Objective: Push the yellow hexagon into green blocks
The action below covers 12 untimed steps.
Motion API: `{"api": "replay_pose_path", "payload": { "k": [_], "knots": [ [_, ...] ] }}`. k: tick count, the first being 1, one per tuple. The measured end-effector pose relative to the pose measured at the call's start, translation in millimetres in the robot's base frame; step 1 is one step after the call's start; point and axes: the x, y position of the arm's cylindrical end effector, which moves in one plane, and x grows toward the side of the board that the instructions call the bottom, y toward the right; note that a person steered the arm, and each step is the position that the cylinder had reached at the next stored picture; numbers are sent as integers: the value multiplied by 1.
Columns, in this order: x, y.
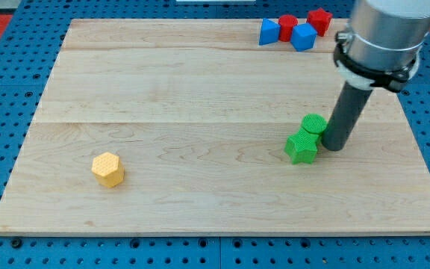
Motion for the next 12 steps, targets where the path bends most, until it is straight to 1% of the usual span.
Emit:
{"api": "replay_pose_path", "payload": {
  "k": [1,2,3,4,5,6,7,8,9,10,11,12],
  "knots": [
    [38,16],
    [82,6],
    [100,-100],
    [103,-233],
    [74,-316],
    [36,-321],
    [10,-331],
    [-6,-389],
    [-27,-301],
    [-50,-252],
    [-69,-249],
    [-69,-150]
  ]
}}
